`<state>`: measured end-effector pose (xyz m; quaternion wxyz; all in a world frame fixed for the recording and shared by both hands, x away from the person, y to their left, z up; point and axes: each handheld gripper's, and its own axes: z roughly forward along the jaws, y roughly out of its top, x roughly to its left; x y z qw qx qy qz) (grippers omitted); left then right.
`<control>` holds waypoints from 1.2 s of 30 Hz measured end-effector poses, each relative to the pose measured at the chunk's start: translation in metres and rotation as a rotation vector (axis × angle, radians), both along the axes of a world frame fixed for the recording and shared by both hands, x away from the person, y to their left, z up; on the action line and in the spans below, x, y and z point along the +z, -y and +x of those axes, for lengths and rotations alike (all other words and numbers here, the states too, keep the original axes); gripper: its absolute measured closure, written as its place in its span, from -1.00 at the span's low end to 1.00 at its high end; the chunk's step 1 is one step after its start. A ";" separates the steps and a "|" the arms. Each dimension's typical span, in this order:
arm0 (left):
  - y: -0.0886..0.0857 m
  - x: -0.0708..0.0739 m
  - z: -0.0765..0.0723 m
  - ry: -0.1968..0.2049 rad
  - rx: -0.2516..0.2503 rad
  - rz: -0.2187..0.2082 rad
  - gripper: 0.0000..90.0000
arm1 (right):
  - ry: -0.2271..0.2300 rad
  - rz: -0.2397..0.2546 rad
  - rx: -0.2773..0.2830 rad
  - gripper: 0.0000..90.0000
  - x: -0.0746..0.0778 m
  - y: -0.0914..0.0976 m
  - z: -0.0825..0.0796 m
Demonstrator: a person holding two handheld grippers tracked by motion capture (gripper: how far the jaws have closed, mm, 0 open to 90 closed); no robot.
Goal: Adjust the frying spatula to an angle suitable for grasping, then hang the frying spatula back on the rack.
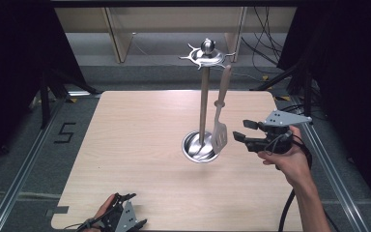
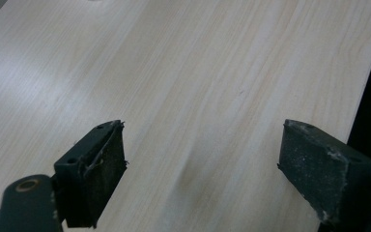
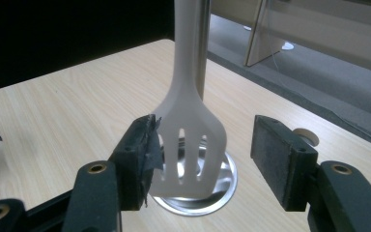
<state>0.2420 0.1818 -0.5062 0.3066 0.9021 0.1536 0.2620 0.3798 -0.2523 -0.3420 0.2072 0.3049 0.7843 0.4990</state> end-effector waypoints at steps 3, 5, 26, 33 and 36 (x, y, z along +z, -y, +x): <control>0.000 -0.001 0.000 -0.012 -0.002 0.000 -0.65 | -0.012 -0.008 -0.004 -0.08 -0.003 0.004 -0.003; 0.000 -0.001 0.001 -0.010 0.004 0.004 -0.65 | -0.014 0.000 -0.016 -0.12 -0.006 0.005 -0.005; 0.000 0.000 0.001 -0.003 0.006 -0.001 -0.65 | -0.070 -0.028 -0.018 -0.20 -0.034 0.012 -0.025; 0.000 -0.001 0.001 -0.003 0.001 -0.003 -0.65 | -0.095 -0.035 -0.025 -0.21 -0.044 0.013 -0.031; 0.000 0.000 0.000 -0.002 -0.002 -0.001 -0.65 | -0.095 -0.043 -0.036 -0.21 -0.049 0.013 -0.034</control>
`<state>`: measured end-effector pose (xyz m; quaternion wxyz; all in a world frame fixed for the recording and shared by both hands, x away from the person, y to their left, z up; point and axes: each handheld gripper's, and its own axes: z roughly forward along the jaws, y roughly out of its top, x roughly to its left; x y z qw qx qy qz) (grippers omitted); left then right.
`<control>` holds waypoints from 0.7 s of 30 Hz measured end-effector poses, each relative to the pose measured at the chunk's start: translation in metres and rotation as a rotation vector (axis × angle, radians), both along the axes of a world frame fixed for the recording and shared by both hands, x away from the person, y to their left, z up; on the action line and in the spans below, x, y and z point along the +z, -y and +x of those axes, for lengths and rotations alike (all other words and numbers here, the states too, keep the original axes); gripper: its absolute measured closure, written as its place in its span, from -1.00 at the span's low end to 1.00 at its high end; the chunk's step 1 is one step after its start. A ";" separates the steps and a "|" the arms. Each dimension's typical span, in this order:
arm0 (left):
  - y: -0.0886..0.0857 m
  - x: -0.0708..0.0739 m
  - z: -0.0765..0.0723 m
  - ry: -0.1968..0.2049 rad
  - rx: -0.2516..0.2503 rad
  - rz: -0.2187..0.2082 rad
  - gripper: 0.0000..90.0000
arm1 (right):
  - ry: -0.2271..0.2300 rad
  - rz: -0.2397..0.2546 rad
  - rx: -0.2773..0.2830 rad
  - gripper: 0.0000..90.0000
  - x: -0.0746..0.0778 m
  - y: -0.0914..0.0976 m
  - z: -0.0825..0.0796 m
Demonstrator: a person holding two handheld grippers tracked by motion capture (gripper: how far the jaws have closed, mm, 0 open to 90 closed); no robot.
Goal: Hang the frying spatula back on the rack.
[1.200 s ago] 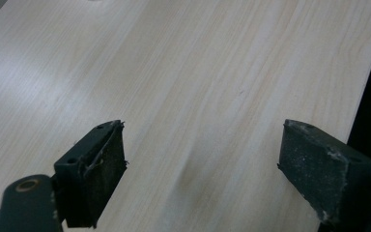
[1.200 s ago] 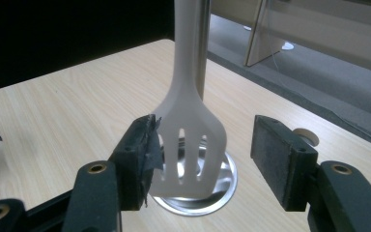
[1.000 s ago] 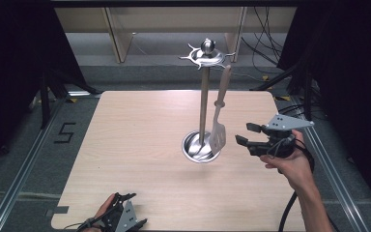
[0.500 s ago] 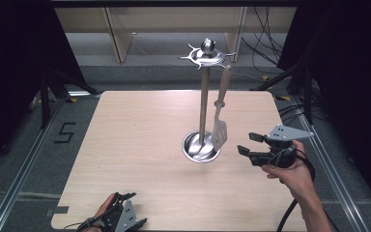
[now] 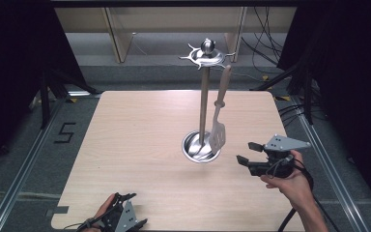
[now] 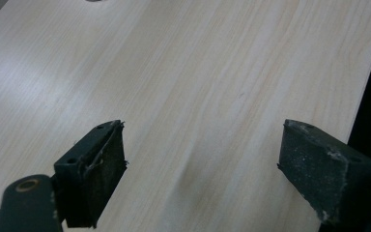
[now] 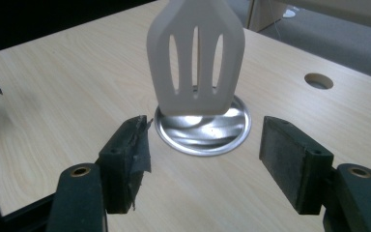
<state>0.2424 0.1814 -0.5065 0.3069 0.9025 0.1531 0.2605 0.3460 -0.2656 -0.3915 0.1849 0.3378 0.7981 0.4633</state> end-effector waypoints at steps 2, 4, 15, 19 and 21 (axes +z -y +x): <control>0.000 0.000 0.000 0.001 0.000 0.001 -0.65 | -0.015 -0.007 0.000 -0.21 -0.003 0.001 -0.002; 0.000 0.000 0.000 -0.003 0.003 -0.002 -0.65 | -0.019 -0.010 -0.002 -0.21 -0.005 0.002 -0.003; -0.001 0.001 0.000 -0.004 -0.001 0.013 -0.65 | -0.033 -0.026 0.005 -0.22 -0.013 0.009 -0.008; 0.000 0.001 -0.001 0.012 0.006 0.002 -0.65 | -0.038 -0.024 -0.007 -0.23 -0.017 0.009 -0.010; -0.001 0.002 -0.001 -0.002 -0.003 0.015 -0.65 | -0.050 -0.034 -0.008 -0.23 -0.019 0.009 -0.012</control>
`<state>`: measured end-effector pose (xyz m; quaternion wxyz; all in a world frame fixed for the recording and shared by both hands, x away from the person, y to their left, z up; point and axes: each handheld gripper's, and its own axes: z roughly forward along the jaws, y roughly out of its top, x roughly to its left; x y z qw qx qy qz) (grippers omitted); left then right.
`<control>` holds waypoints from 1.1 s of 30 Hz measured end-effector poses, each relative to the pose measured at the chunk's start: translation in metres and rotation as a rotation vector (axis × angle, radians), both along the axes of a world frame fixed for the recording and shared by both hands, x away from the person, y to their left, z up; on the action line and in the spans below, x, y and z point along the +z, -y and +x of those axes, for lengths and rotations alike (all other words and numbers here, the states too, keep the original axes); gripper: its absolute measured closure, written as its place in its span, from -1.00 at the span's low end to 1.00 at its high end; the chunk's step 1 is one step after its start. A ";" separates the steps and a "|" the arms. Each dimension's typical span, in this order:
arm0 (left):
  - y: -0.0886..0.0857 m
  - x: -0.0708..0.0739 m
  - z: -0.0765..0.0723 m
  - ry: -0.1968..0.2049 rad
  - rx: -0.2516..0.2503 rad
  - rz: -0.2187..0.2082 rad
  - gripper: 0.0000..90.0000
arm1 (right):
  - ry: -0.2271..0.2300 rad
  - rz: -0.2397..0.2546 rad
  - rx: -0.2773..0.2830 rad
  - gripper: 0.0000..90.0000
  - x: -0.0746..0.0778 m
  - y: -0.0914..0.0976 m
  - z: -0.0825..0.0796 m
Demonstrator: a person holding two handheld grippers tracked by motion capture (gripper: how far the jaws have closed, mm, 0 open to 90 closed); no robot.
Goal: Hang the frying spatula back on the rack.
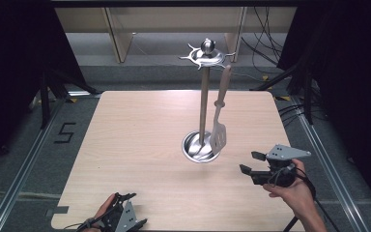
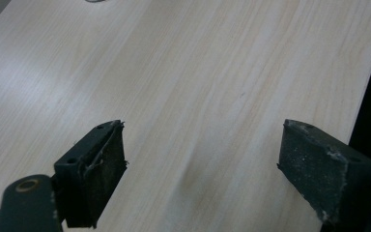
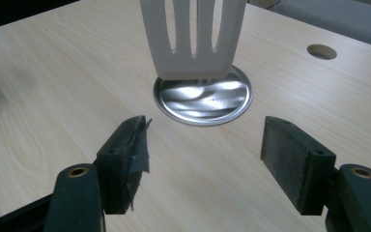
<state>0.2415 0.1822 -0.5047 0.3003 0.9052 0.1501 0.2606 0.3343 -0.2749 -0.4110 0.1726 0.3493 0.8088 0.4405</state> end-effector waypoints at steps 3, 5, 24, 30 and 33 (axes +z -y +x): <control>0.000 -0.001 0.000 0.007 0.000 -0.015 -0.65 | -0.009 0.007 -0.010 -0.24 -0.003 -0.001 -0.001; 0.000 0.000 0.000 0.001 -0.002 -0.013 -0.65 | -0.021 0.003 -0.013 -0.24 -0.006 -0.001 -0.002; 0.001 -0.002 0.000 0.009 -0.003 -0.014 -0.65 | -0.061 -0.035 -0.007 -0.30 -0.033 0.000 -0.014; 0.001 -0.001 -0.001 0.017 0.000 -0.008 -0.65 | -0.052 -0.048 -0.008 -0.32 -0.043 0.002 -0.017; 0.001 -0.001 -0.001 -0.001 -0.010 -0.008 -0.65 | -0.061 -0.050 -0.009 -0.32 -0.049 0.004 -0.020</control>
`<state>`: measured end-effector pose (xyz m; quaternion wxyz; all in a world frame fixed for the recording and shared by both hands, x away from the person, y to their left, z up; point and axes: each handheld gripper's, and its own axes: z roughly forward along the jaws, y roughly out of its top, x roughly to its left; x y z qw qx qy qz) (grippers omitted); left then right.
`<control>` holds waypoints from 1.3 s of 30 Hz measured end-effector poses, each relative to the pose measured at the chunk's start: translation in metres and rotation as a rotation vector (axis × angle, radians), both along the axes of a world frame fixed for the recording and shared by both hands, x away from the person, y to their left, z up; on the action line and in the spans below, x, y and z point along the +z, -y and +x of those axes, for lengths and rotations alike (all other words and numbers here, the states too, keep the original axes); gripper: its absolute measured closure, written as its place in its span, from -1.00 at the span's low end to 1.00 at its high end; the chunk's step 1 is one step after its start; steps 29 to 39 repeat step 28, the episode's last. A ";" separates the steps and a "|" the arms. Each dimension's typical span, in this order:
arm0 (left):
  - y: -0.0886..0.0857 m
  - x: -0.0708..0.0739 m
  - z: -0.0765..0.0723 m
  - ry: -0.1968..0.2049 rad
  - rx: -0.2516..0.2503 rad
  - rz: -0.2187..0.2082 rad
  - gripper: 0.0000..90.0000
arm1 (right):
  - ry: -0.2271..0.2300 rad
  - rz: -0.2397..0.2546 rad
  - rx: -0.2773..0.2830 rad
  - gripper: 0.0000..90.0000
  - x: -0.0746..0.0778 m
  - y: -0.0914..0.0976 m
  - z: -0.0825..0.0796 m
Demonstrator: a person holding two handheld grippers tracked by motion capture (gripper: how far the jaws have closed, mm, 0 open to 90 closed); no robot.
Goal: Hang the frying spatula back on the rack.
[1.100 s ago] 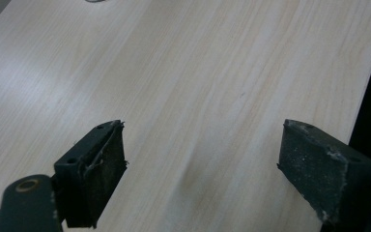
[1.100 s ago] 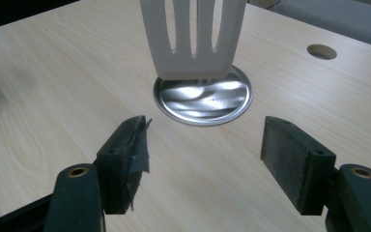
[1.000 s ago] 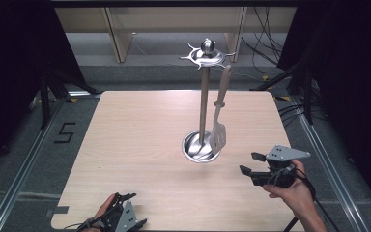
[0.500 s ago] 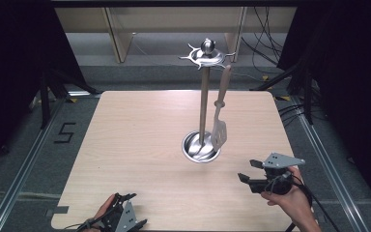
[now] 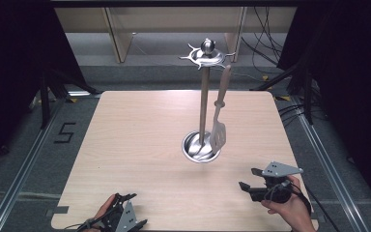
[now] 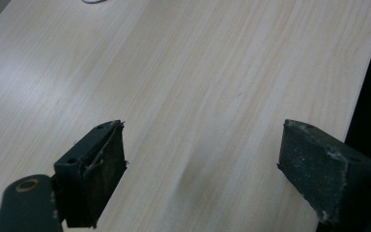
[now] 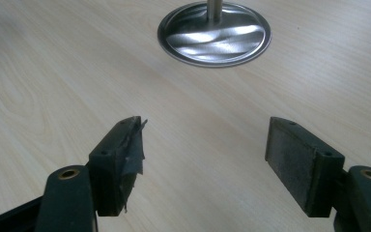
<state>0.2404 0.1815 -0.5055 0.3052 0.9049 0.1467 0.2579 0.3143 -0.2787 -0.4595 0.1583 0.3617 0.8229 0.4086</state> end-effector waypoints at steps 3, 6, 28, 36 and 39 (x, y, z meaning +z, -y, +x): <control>0.000 0.000 0.000 0.000 -0.002 -0.001 -0.65 | -0.006 0.002 0.001 -0.32 -0.002 0.001 -0.002; 0.000 0.000 0.000 -0.001 -0.002 -0.002 -0.65 | -0.024 0.013 -0.020 -0.32 -0.007 0.001 -0.007; 0.001 -0.001 -0.001 0.010 0.003 0.007 -0.65 | 0.013 -0.107 0.018 -0.34 -0.023 -0.004 -0.028; 0.001 -0.001 -0.001 0.010 0.003 0.007 -0.65 | 0.013 -0.107 0.018 -0.34 -0.023 -0.004 -0.028; 0.001 -0.001 -0.001 0.010 0.003 0.007 -0.65 | 0.013 -0.107 0.018 -0.34 -0.023 -0.004 -0.028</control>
